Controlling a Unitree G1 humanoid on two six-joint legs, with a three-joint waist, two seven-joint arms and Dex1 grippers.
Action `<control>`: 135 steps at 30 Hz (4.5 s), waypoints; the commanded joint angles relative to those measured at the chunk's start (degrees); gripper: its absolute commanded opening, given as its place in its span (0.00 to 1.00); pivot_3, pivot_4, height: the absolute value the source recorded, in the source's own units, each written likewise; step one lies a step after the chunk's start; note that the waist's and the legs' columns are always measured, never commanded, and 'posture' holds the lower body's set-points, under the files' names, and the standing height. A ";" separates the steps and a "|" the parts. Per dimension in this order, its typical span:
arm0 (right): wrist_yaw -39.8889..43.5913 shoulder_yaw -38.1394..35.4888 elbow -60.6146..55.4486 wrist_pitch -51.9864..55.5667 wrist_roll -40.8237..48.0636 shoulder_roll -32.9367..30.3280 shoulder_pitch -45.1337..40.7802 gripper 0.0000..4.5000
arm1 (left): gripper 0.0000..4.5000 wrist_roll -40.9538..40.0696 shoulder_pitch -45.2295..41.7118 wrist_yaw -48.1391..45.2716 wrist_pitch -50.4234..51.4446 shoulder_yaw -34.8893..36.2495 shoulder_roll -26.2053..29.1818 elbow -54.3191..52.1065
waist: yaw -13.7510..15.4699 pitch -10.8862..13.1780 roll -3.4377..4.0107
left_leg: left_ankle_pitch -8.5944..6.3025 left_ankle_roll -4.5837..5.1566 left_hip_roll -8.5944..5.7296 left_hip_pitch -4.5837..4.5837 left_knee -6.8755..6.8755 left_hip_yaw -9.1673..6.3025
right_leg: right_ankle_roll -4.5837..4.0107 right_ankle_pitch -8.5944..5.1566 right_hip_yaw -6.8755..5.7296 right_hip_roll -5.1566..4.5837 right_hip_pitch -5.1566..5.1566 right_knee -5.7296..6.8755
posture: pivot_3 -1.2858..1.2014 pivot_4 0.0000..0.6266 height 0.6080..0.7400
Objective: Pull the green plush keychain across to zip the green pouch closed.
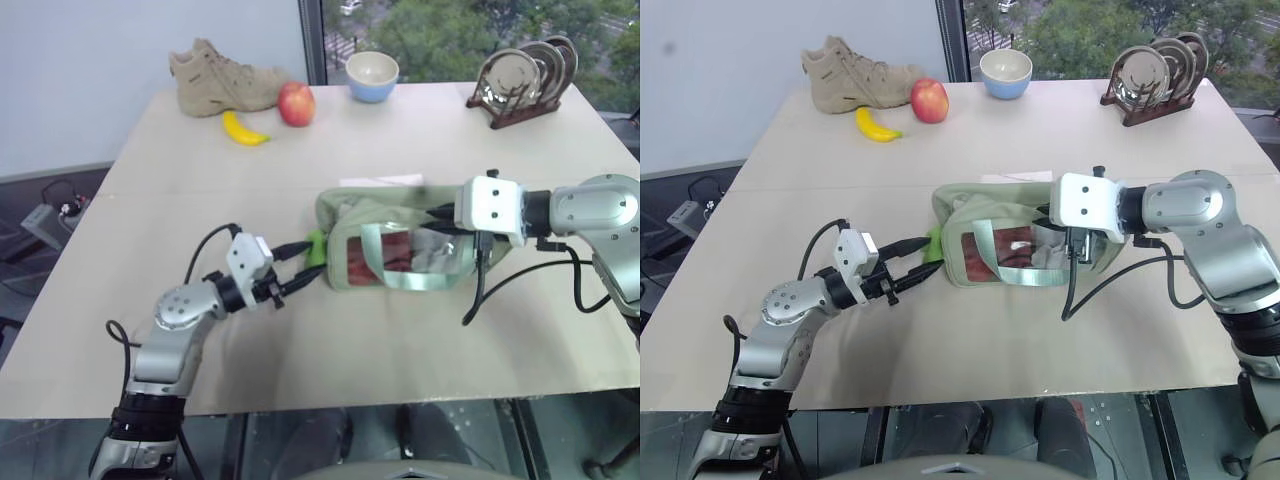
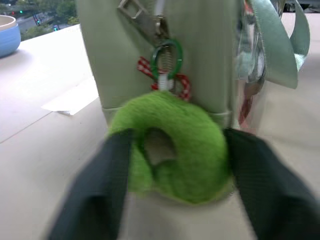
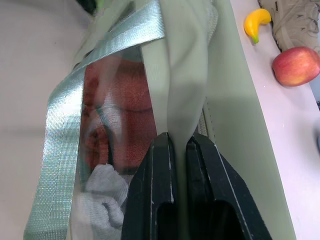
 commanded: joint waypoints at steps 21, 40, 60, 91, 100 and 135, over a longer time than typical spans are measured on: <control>1.04 0.54 -0.08 1.15 -0.20 1.78 -0.24 0.00 | 0.01 10.54 -25.00 1.14 -38.28 2.58 4.54 16.75 | 0.01 -0.01 -0.10 | 0.00 0.00 -0.01 -0.05 0.05 0.01 | 0.00 0.00 -0.02 -0.02 -0.01 -0.03 | 0.52 0.24 1.00; -0.36 0.81 0.12 2.91 -1.95 4.22 -1.36 0.00 | 0.59 4.35 -34.42 -6.19 -33.94 -3.97 2.19 24.71 | -1.18 -0.02 -0.14 | 0.00 0.01 -0.02 -0.11 0.12 -0.09 | 0.01 0.01 -0.11 -0.01 -0.01 0.02 | 0.52 0.24 1.00; 0.56 0.85 1.45 2.77 -1.73 4.57 -2.06 0.00 | 0.59 -18.83 -10.70 -10.86 15.96 3.78 7.89 1.37 | -1.26 -0.02 -0.15 | 0.00 0.00 -0.01 -0.03 0.13 -0.08 | 0.01 0.01 -0.07 0.02 -0.01 0.12 | 0.52 0.24 1.00; -12.69 -11.77 -14.68 35.07 13.73 7.48 -7.22 0.69 | 0.00 -3.98 -12.12 -4.43 5.28 -1.62 -1.62 5.77 | -1.07 -0.04 -0.18 | 0.00 0.00 -0.02 -0.08 0.10 -0.05 | 0.01 0.01 -0.03 -0.01 -0.03 0.08 | 0.52 0.24 1.00; -29.94 -20.48 -14.01 64.72 24.53 31.94 -16.29 0.69 | 0.00 -2.93 -12.94 -4.10 4.91 -1.94 -1.64 5.17 | -0.86 -0.05 -0.17 | 0.01 0.00 -0.10 -0.10 0.13 -0.09 | -0.01 0.01 -0.04 -0.04 -0.04 0.15 | 0.52 0.24 1.00; -18.70 3.72 -9.84 31.39 12.31 9.92 -9.95 0.72 | 0.35 -10.14 -9.42 -4.25 11.25 4.30 1.54 0.03 | -1.46 -0.05 -0.19 | 0.01 0.00 -0.10 -0.15 0.10 0.14 | 0.00 0.01 0.03 -0.13 -0.36 0.46 | 0.52 0.24 1.00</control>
